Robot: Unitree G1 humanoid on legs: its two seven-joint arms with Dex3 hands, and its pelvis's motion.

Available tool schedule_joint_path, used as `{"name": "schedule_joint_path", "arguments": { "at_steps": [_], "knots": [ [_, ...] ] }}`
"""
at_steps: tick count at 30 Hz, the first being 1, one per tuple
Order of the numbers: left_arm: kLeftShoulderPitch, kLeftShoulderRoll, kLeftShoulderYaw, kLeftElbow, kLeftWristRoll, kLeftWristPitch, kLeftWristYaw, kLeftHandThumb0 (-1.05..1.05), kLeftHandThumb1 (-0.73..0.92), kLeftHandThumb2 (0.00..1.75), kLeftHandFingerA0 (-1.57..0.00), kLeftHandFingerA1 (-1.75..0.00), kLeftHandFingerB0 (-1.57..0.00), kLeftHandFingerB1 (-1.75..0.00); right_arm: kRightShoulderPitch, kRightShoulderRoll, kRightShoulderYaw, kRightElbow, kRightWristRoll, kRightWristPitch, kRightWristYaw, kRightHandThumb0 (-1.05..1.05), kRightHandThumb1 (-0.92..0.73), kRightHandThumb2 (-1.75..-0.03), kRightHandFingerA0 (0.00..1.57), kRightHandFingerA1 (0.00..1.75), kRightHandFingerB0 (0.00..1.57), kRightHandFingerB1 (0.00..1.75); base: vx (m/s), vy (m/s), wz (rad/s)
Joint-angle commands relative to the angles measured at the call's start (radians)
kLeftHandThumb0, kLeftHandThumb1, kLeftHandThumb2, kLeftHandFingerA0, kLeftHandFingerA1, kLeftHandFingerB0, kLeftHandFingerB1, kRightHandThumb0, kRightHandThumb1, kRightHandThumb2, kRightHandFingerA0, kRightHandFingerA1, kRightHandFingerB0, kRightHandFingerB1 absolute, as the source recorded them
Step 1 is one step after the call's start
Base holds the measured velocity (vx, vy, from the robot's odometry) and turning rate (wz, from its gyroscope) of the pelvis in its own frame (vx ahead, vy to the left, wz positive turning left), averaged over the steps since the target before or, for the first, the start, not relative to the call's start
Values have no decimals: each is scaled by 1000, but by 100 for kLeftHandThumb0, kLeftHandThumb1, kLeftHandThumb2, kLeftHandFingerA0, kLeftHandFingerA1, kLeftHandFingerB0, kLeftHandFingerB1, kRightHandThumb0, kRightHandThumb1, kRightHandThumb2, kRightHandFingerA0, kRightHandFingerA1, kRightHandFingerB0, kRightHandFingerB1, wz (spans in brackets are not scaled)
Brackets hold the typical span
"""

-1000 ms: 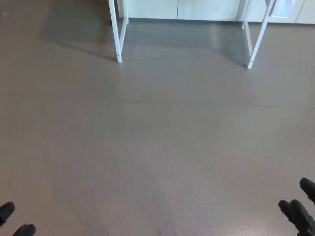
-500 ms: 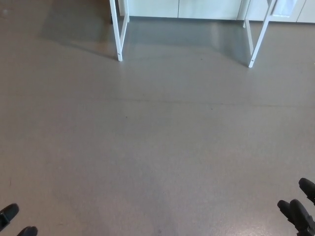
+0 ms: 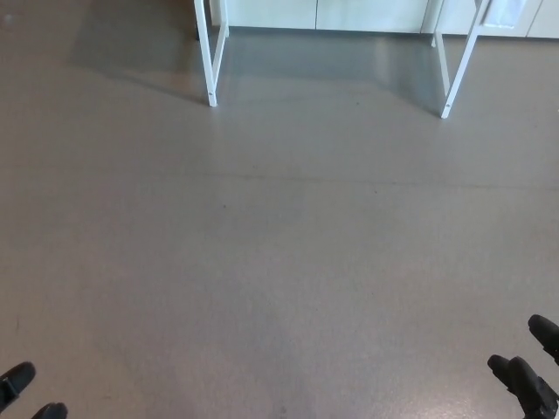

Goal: The robot walks towards a desk on which a shovel is kept on the left hand side and a container is kept on the right hand side. The robot picks up the shovel using its left hand and places it in the container.

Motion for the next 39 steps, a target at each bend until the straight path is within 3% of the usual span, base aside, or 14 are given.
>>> {"name": "schedule_joint_path", "arguments": {
  "at_steps": [1,5,12,13,15,17,24,25,26,27,28,32,33,39],
  "knots": [
    [7,19,-3,-5,11,-19,0,-28,56,57,-36,-38,-29,-31,5,-14,-1,-3,0,-20,-10,-47,-56,-57,40,39,24,31,0,0,0],
    [12,22,-8,-8,11,-28,-12,-28,56,57,-35,-38,-28,-31,5,-13,0,0,2,-24,-9,-33,-38,-90,33,60,9,48,-18,-17,14],
    [10,23,-10,-2,15,-41,-15,-30,55,56,-37,-39,-32,-32,2,-13,2,-3,4,-20,-16,-34,-37,-89,33,59,9,48,24,56,0],
    [10,22,-11,-3,18,-42,-11,-30,56,56,-37,-39,-31,-32,3,-13,4,-5,2,-22,-18,-47,-56,-57,41,41,24,31,105,240,-16],
    [4,24,-12,1,22,-44,-10,-30,55,57,-38,-39,-31,-32,-1,-15,6,-4,3,-24,-12,-34,-39,-90,32,59,8,48,135,292,3],
    [0,27,-14,10,26,-49,-11,-32,54,57,-38,-40,-31,-32,-2,-18,7,-1,0,-27,-11,-47,-58,-60,42,43,23,32,114,289,-29],
    [9,25,-15,-5,18,-33,-3,-29,55,57,-39,-40,-32,-32,1,-20,12,7,-7,-39,-10,-35,-37,-90,33,59,10,48,122,136,4],
    [10,25,-16,-5,19,-38,-5,-29,56,57,-39,-39,-32,-32,-1,-18,8,8,0,-34,-11,-48,-56,-57,41,42,24,31,134,8,9],
    [11,25,-17,-8,20,-37,-5,-28,56,56,-38,-39,-31,-32,-1,-18,8,6,0,-29,-16,-34,-38,-90,33,59,10,48,136,-30,11],
    [11,27,-19,-7,22,-39,-8,-28,56,56,-37,-38,-30,-31,-1,-16,7,5,2,-31,-15,-46,-57,-57,43,43,24,31,154,-86,9],
    [13,24,-17,-15,19,-33,-2,-27,55,56,-37,-39,-31,-32,0,-18,7,5,7,-29,-7,-34,-40,-91,31,59,7,47,123,-127,9],
    [22,13,-23,-21,25,-42,8,-25,56,57,-36,-38,-30,-32,14,-24,17,-10,-22,-37,-27,-46,-56,-57,39,41,22,31,114,-166,11],
    [23,11,-23,-24,27,-41,12,-21,37,82,-22,-52,-18,-46,14,-28,21,-4,-34,-45,-35,-46,-56,-57,38,40,22,31,155,-273,0],
    [115,-5,-59,-16,92,-158,5,-36,53,63,-24,-38,-22,-33,114,-61,58,-22,-110,-112,-45,-41,-61,-59,34,37,20,31,84,-189,5]
  ]
}}
